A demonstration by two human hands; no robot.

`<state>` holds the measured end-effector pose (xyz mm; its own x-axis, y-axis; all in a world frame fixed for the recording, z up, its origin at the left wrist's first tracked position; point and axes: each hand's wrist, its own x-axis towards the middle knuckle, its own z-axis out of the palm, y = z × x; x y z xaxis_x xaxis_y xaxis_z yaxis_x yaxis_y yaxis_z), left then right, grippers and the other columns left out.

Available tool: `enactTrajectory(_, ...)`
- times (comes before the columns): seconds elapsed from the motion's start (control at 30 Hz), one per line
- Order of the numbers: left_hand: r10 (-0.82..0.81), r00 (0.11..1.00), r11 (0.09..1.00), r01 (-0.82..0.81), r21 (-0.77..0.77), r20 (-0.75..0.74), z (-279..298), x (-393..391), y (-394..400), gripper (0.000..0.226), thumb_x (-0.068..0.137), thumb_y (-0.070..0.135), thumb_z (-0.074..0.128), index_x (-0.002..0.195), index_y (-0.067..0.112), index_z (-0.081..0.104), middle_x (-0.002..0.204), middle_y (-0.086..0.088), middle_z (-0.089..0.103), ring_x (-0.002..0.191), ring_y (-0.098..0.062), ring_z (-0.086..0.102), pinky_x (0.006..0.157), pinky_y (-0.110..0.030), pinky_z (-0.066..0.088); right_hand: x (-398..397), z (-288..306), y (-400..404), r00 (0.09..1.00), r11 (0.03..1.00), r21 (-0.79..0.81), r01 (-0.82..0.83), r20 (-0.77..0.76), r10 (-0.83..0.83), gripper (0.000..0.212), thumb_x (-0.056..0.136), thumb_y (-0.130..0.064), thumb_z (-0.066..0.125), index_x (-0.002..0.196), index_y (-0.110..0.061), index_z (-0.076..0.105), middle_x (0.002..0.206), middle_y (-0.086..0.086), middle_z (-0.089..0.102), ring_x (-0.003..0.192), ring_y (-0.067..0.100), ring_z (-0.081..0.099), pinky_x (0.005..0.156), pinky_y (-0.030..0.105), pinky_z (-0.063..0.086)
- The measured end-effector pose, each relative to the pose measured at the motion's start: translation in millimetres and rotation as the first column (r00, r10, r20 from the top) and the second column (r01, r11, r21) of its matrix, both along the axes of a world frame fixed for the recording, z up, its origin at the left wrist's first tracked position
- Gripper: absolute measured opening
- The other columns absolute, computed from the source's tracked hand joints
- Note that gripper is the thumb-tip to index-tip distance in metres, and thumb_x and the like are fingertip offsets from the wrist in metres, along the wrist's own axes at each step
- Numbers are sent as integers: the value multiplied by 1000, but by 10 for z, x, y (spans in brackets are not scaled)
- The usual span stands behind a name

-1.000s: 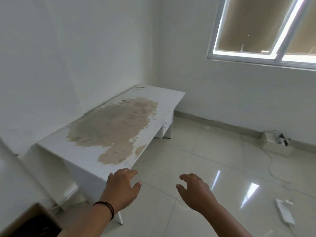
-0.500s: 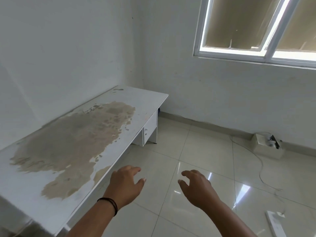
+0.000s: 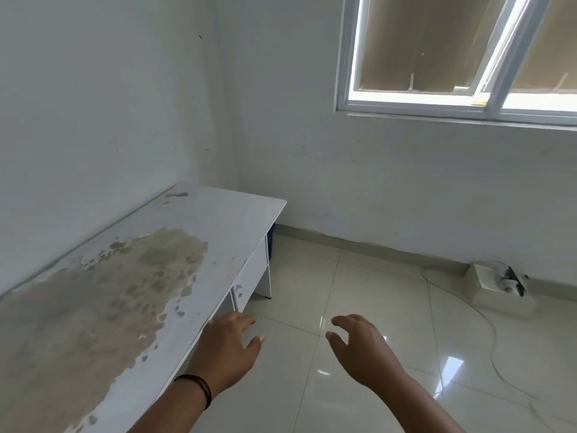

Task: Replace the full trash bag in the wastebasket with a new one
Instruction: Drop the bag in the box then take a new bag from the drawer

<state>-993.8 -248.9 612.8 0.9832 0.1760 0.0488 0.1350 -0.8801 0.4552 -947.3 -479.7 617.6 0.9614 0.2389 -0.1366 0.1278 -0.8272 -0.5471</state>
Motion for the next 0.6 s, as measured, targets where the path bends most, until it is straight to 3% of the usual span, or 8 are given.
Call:
enactTrajectory(0.43, 274, 960, 959, -269, -94, 51, -105, 2241, -551, 34, 84, 34, 64, 113, 18, 66, 114, 7, 65, 103, -10, 59, 92, -18, 36, 2924, -30, -673, 976, 974, -70, -218, 8, 219, 40, 93, -40, 48, 129, -23, 53, 131, -4, 54, 114, 13, 53, 98, 27, 41)
enactTrajectory(0.6, 380, 924, 920, -374, -121, 38, -301, 2867, -509, 37, 85, 33, 62, 119, 18, 62, 117, 8, 63, 103, -10, 59, 99, -25, 39, 3918, -104, -534, 949, 945, -89, -314, 0, 315, 39, 92, -40, 50, 127, -23, 55, 128, -4, 55, 111, 13, 55, 95, 26, 43)
